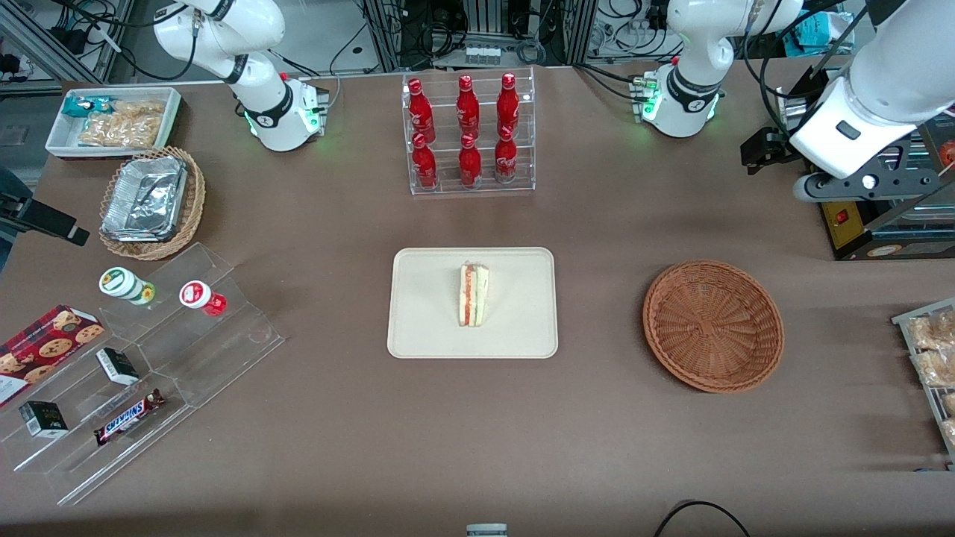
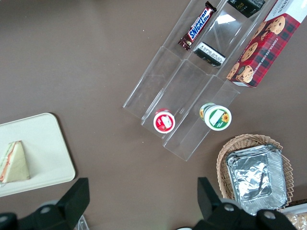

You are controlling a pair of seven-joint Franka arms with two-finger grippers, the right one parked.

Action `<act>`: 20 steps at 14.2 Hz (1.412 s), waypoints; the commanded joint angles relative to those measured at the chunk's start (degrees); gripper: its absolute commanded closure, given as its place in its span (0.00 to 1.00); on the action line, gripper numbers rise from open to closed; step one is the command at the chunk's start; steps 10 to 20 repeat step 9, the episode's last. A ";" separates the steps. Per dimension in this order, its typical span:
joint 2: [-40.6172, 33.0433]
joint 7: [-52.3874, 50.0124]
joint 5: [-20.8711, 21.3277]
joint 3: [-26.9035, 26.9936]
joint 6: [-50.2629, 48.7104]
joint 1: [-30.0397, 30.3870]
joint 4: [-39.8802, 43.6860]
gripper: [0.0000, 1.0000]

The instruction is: Place sandwich from basket to tray

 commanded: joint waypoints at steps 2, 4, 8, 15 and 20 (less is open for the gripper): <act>-1.34 -1.02 -1.93 -0.19 0.14 0.29 -1.07 0.00; -1.25 -0.93 -1.76 -0.19 0.67 0.29 -0.99 0.00; -1.34 2.04 0.27 -0.28 0.67 0.38 -1.07 0.00; -1.34 2.41 0.09 -0.36 0.67 0.38 -1.07 0.00; -1.34 2.41 0.09 -0.36 0.67 0.38 -1.07 0.00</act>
